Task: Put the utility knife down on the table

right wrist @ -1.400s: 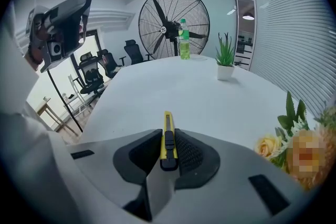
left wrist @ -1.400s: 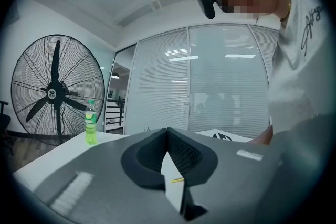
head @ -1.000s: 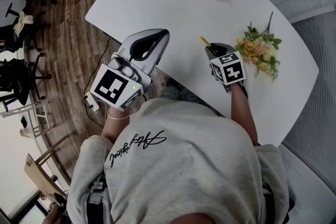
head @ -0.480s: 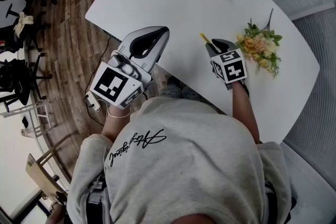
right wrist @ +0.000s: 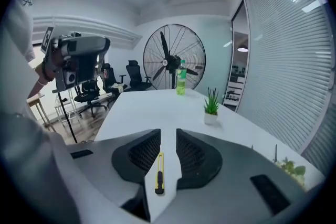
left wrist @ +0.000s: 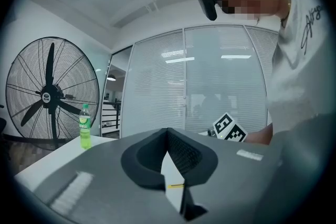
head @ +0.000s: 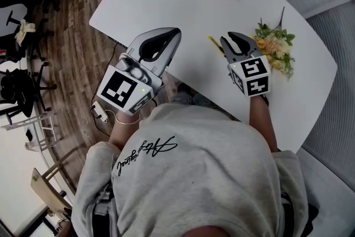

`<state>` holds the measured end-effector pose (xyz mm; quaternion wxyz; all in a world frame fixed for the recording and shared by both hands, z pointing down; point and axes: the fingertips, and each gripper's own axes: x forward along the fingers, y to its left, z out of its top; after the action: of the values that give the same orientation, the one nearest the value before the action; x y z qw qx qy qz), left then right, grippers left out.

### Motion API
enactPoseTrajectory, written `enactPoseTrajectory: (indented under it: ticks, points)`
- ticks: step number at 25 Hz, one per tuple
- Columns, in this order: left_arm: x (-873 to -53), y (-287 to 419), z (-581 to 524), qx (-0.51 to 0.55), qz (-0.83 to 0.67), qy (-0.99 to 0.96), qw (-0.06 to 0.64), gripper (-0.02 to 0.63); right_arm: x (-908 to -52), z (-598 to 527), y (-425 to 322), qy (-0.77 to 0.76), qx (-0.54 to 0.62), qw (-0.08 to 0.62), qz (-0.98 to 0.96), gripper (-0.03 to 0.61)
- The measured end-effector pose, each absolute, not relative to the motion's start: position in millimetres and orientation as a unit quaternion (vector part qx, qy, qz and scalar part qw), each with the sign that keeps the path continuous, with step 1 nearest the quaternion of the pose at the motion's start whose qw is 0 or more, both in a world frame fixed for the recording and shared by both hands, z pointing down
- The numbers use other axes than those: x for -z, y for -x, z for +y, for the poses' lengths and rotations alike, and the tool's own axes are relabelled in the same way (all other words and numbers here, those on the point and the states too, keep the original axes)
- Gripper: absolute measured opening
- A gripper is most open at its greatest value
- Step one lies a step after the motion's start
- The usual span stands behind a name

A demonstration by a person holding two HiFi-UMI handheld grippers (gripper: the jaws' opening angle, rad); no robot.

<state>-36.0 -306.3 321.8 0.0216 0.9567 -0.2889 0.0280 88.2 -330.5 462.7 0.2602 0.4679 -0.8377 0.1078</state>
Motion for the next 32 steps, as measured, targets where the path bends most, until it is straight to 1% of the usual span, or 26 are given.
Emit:
enactPoseTrajectory:
  ticks: [3,5,10,22,24,32]
  points:
    - [-320,30,-305,-0.028,-0.282,-0.959,0.018,-0.002,-433,-331,-91,-0.483,-0.078,0.226,-0.843,0.087]
    - [-317,26,-305,-0.027,-0.277,-0.96,0.016,-0.002,-414,-330,-92,-0.491,-0.062,0.204,-0.845,0.071]
    - [-304,21,-301,-0.019,-0.264,-0.964,0.006,-0.002,-371,-323,-93,-0.505,-0.022,0.162,-0.847,0.063]
    - [-293,12,-298,-0.009,-0.246,-0.969,-0.004,-0.002,-301,-301,-92,-0.507,0.033,0.078,-0.858,0.037]
    - [-292,11,-298,-0.007,-0.244,-0.97,-0.005,-0.002,-292,-298,-94,-0.51,0.038,0.058,-0.857,0.025]
    - [-286,9,-297,-0.001,-0.239,-0.971,-0.014,-0.002,-275,-286,-99,-0.504,0.052,0.03,-0.862,0.011]
